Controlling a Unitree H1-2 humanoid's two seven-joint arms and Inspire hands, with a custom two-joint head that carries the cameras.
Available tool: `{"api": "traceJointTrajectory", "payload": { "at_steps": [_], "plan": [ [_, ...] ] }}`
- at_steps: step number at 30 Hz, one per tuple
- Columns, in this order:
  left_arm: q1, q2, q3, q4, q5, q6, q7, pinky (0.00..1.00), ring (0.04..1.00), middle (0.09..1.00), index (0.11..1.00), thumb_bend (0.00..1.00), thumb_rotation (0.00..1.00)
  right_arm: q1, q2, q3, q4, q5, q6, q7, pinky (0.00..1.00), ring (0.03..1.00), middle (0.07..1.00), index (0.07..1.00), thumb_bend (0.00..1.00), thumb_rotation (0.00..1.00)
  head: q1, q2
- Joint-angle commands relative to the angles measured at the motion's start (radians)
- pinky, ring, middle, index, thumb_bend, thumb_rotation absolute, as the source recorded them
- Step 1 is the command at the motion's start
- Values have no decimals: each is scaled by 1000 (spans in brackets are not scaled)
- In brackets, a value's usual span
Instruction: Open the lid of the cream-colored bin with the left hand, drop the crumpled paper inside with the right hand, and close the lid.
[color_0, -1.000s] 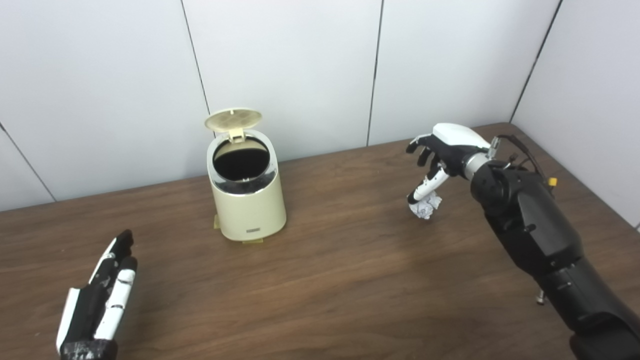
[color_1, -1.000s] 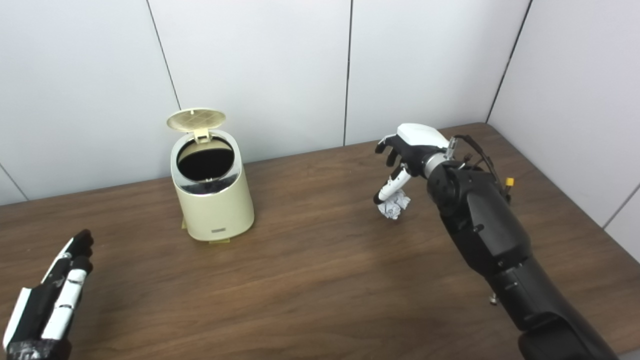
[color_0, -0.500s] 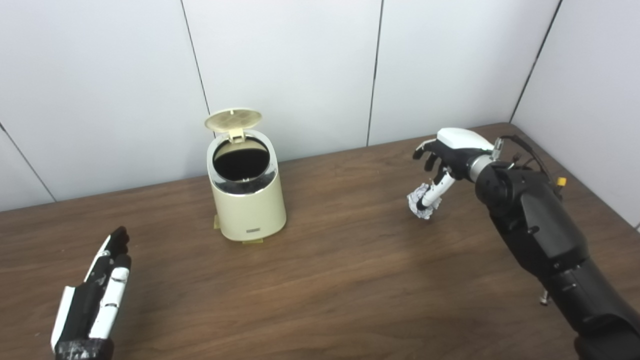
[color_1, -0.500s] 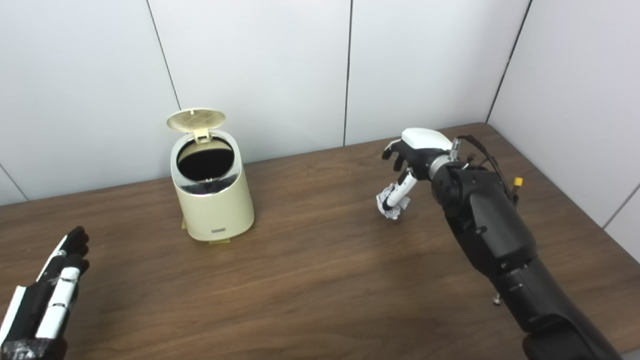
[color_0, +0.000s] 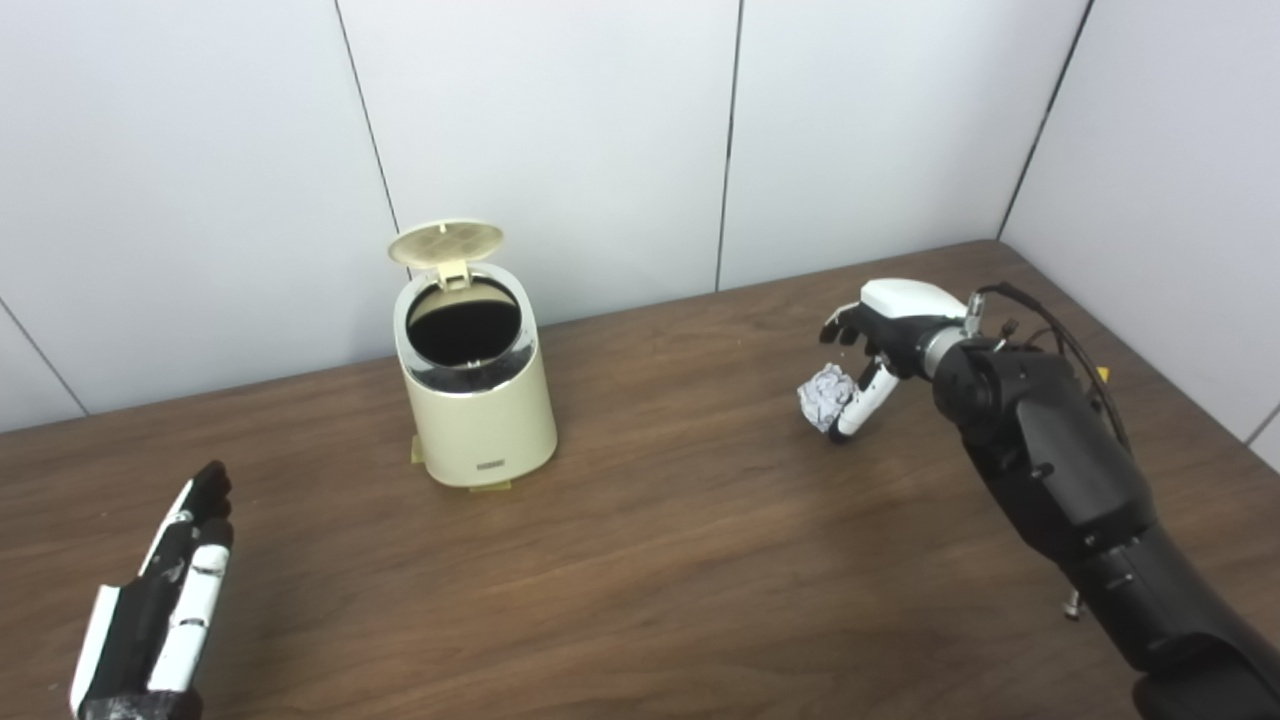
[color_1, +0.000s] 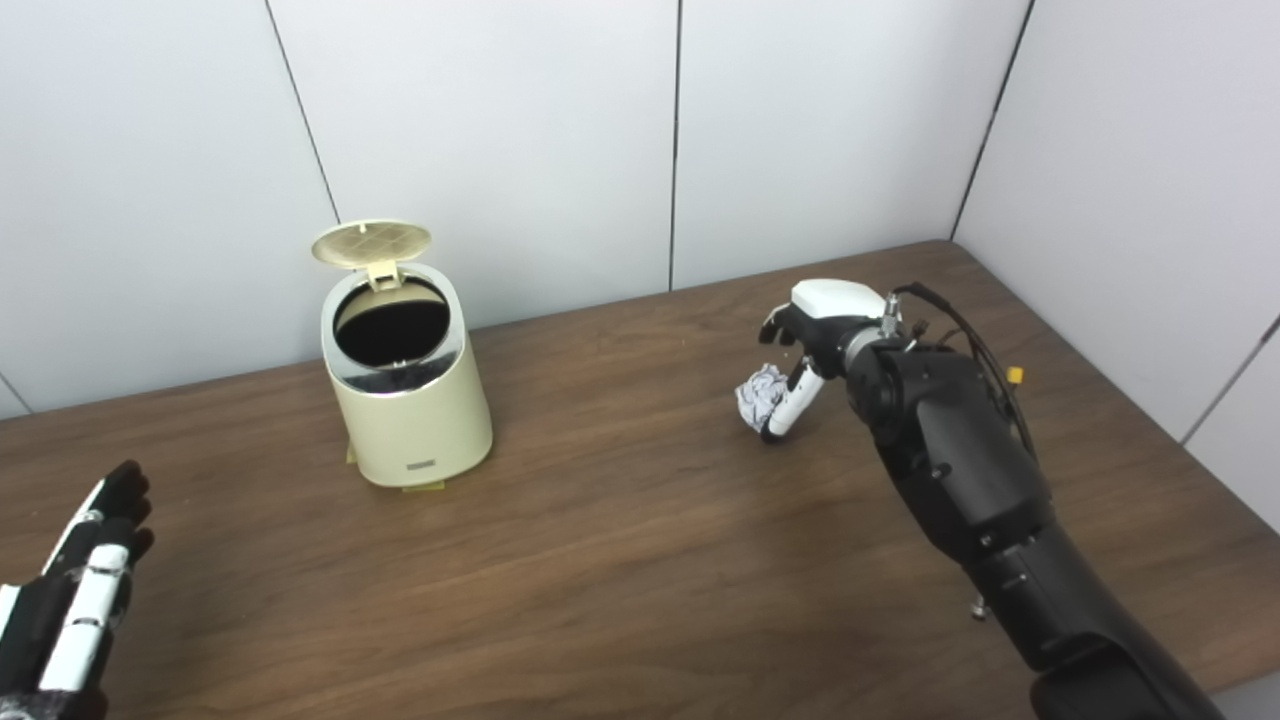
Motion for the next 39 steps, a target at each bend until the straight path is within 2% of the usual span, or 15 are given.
{"api": "traceJointTrajectory", "payload": {
  "at_steps": [1,4,9,13,16,23,25,28,30,34,36,39],
  "plan": [
    [-43,12,-1,-13,-3,-27,-1,1000,1000,981,1000,394,742,-29,-9,-23,-34,-9,3,-16,640,760,813,809,1000,246,10,-7],
    [-44,8,-1,-4,-3,-34,1,1000,1000,979,993,400,729,-21,-5,-25,-40,0,3,-26,589,739,796,808,1000,243,16,-12],
    [-54,12,-3,-2,3,-25,3,1000,999,972,991,409,737,-19,15,-43,-35,-1,3,-29,614,752,805,810,1000,229,13,-14],
    [-64,14,0,1,-7,-20,-1,1000,996,971,988,411,717,-19,33,-59,-35,-6,3,-32,596,730,773,794,1000,204,11,-14],
    [-66,13,2,-2,-11,-24,-1,1000,997,966,985,402,706,-18,41,-61,-38,-10,3,-40,510,649,722,792,1000,183,7,-11],
    [-54,17,1,-6,-10,-24,-3,1000,1000,975,991,384,722,-15,54,-62,-43,0,3,-69,428,564,660,787,1000,168,-6,-9],
    [-53,18,0,-6,-12,-23,-6,1000,1000,983,996,375,727,-13,56,-62,-34,13,2,-89,364,482,578,785,1000,146,-7,-9],
    [-54,17,3,-4,-16,-26,-6,1000,1000,982,995,369,728,-13,53,-52,-21,15,2,-104,305,404,504,782,1000,142,-6,-8],
    [-55,19,2,-7,-10,-25,-5,1000,1000,980,996,369,727,-12,56,-52,-15,13,2,-112,297,392,489,776,994,131,-6,-8],
    [-58,16,4,-15,-11,-17,-1,1000,1000,978,991,367,726,-10,59,-62,-3,22,3,-117,281,361,449,733,951,20,-10,-6],
    [-58,15,5,-20,-13,-14,-1,1000,1000,975,988,370,723,-8,56,-61,2,22,3,-116,275,349,435,716,953,9,-12,-6],
    [-59,10,9,-28,-24,-4,1,1000,1000,981,988,377,721,-8,54,-58,1,15,3,-102,306,380,463,707,953,12,-15,-5]
  ]
}}
